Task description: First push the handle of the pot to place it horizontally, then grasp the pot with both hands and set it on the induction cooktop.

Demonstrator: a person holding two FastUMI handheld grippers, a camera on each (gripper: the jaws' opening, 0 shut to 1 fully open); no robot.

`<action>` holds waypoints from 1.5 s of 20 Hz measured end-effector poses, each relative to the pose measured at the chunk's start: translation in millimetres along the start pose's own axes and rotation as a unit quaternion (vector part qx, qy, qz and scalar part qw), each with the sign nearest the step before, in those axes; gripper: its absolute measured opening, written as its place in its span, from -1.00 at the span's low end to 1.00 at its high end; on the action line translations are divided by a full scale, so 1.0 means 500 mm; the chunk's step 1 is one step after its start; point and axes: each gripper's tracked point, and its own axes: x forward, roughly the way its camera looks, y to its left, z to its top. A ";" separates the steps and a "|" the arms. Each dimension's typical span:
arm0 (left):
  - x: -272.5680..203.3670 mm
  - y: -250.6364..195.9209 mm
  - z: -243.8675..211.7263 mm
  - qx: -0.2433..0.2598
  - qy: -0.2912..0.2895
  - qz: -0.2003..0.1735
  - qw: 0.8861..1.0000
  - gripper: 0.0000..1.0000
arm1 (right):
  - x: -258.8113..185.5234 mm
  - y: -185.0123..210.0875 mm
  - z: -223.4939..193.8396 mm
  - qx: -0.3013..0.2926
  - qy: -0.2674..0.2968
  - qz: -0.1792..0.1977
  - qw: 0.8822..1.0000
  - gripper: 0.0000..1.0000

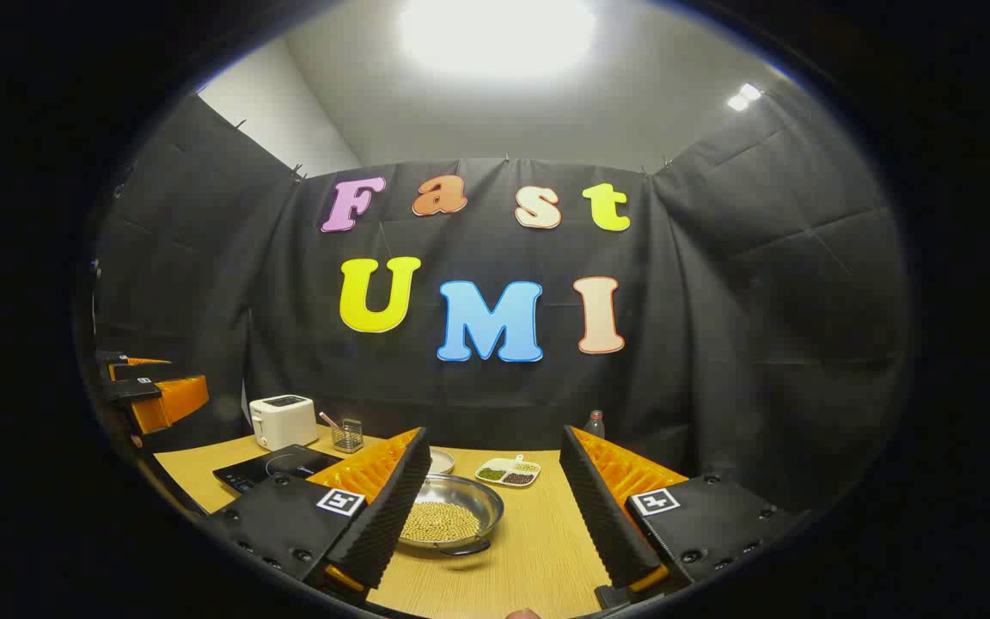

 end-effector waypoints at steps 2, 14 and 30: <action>-0.003 -0.002 0.000 0.000 0.001 0.000 1.000 0.77 | 0.001 -0.001 -0.002 0.001 0.001 0.001 1.000 0.93; 0.010 -0.012 0.013 0.006 0.000 -0.004 1.000 0.73 | 0.005 -0.007 -0.007 0.008 -0.004 0.000 1.000 0.92; 0.021 -0.018 0.033 0.002 -0.011 -0.001 1.000 0.78 | 0.028 -0.001 -0.003 0.007 0.001 0.011 1.000 0.92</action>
